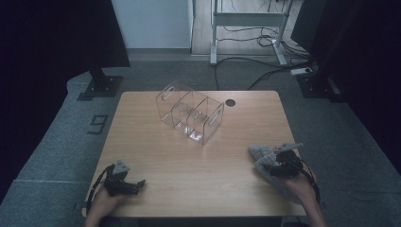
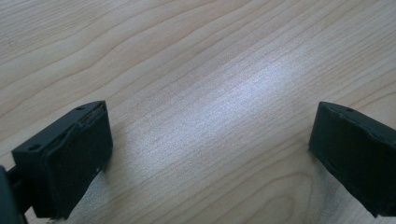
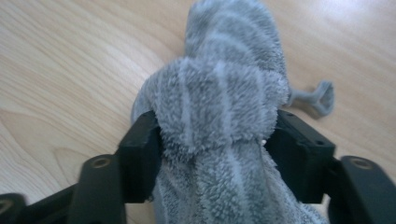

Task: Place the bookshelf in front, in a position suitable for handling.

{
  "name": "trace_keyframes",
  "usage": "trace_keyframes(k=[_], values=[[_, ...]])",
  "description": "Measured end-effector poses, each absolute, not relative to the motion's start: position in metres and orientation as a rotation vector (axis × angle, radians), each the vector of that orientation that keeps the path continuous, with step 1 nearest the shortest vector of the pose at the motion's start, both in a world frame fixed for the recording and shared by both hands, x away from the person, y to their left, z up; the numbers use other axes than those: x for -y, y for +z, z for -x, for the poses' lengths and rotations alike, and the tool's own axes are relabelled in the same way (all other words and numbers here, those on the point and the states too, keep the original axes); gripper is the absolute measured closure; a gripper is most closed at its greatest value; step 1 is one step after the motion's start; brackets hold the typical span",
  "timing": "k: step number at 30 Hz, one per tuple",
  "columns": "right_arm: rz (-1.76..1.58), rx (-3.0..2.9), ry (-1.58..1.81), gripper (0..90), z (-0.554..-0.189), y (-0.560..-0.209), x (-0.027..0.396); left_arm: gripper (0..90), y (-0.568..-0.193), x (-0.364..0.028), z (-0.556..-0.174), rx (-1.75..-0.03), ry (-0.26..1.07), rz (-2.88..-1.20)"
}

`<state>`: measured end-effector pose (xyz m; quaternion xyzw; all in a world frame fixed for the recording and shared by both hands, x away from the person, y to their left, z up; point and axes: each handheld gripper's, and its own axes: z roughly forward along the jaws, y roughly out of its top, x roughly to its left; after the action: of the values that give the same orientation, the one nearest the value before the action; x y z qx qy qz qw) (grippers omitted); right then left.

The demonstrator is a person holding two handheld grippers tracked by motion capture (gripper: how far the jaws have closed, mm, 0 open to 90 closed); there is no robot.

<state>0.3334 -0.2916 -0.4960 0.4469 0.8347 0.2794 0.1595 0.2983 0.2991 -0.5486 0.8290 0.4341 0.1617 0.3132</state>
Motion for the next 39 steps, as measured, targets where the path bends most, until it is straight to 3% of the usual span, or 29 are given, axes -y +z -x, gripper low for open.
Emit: trace_keyframes(k=[11, 39], values=[[-1.284, -2.336, 0.934, 20.2, -0.331, -0.479, 0.290, 0.0, -0.549, -0.299, -0.298, -1.145, 0.426, -2.186], [-1.188, -2.364, 1.074, 13.7, -0.351, -0.455, 0.224, 0.0, -0.549, -0.299, -0.298, -1.145, 0.427, -2.186]])
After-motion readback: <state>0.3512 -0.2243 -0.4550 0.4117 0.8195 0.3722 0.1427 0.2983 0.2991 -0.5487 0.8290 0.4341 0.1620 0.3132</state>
